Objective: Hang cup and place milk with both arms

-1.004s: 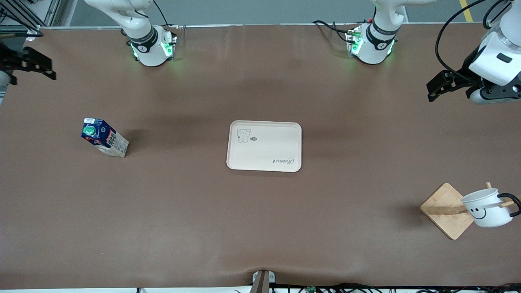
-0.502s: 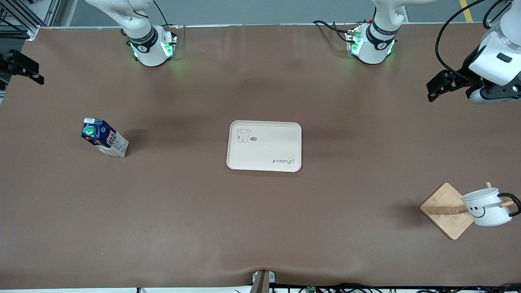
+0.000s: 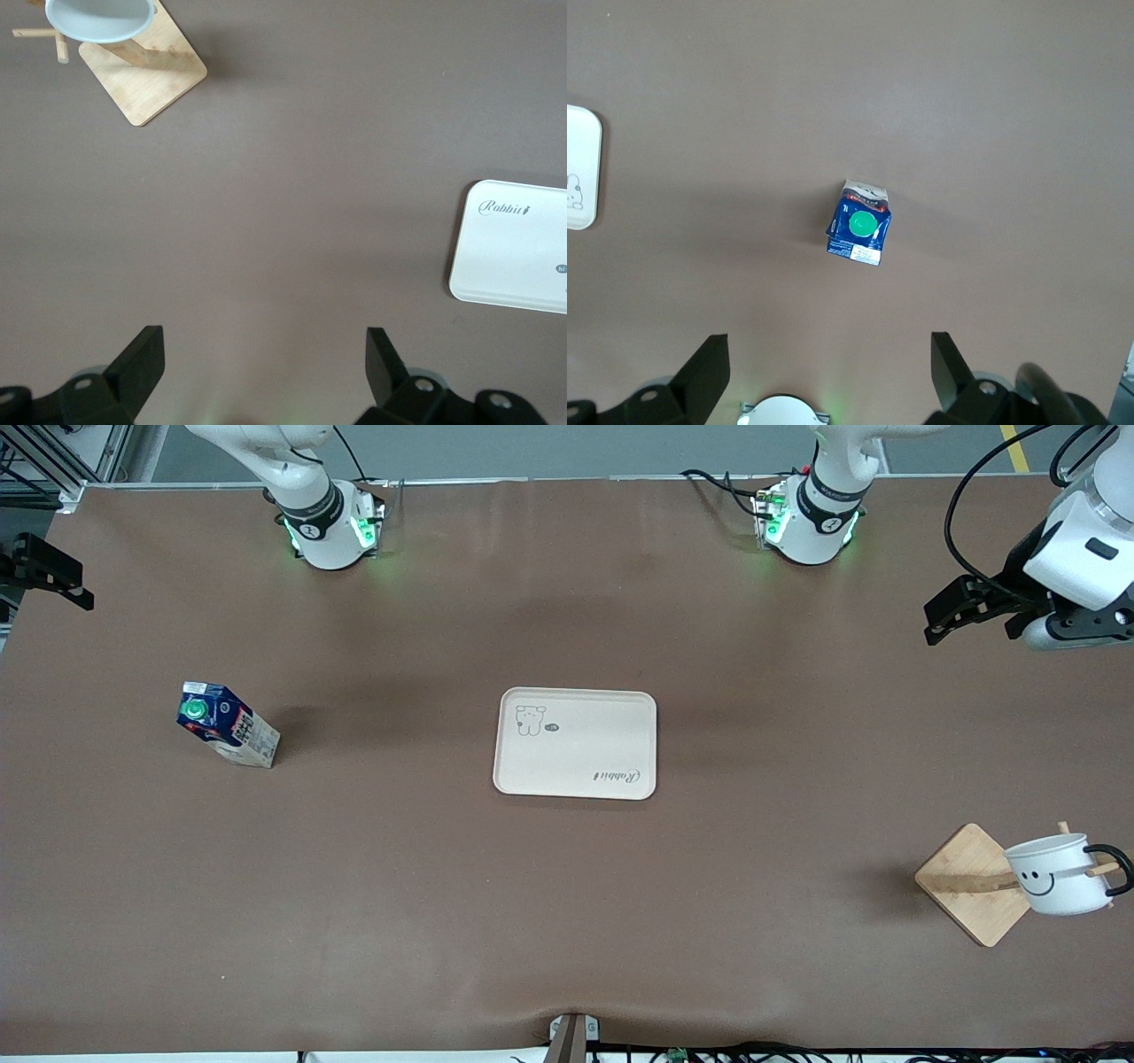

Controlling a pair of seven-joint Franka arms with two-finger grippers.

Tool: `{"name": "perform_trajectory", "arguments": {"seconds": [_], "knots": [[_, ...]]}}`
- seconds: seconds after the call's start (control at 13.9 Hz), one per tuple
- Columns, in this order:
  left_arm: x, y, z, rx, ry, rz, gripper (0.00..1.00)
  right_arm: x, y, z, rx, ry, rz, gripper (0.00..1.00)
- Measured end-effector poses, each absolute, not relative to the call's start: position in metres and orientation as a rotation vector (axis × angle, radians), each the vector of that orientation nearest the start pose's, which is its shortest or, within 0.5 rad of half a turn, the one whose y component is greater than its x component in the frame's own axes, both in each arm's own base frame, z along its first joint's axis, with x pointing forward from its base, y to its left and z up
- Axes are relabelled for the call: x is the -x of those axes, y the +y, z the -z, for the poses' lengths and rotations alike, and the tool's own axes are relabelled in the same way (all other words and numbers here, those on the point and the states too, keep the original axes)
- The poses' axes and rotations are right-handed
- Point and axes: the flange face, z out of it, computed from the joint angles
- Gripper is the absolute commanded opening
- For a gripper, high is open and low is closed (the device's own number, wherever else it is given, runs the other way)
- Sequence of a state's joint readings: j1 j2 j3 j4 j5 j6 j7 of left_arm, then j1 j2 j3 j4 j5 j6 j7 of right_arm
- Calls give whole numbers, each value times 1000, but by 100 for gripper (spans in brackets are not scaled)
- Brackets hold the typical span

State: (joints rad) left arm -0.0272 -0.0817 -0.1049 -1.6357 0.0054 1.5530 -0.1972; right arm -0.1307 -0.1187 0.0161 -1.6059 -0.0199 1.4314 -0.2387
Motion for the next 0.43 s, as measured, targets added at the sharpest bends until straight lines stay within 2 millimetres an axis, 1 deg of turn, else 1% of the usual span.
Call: {"name": "perform_trajectory", "arguments": {"seconds": [0.14,0.29,0.43], "knots": [[-522,-71,-637,3126,-103,4,100,-497,-56,-658,3151,-39,-122,100],[-522,-71,-639,3127,-103,9,100,-496,-55,-657,3152,12,-132,100],[-522,-71,-640,3127,-103,14,100,-496,-55,-657,3151,28,-138,100]]}}
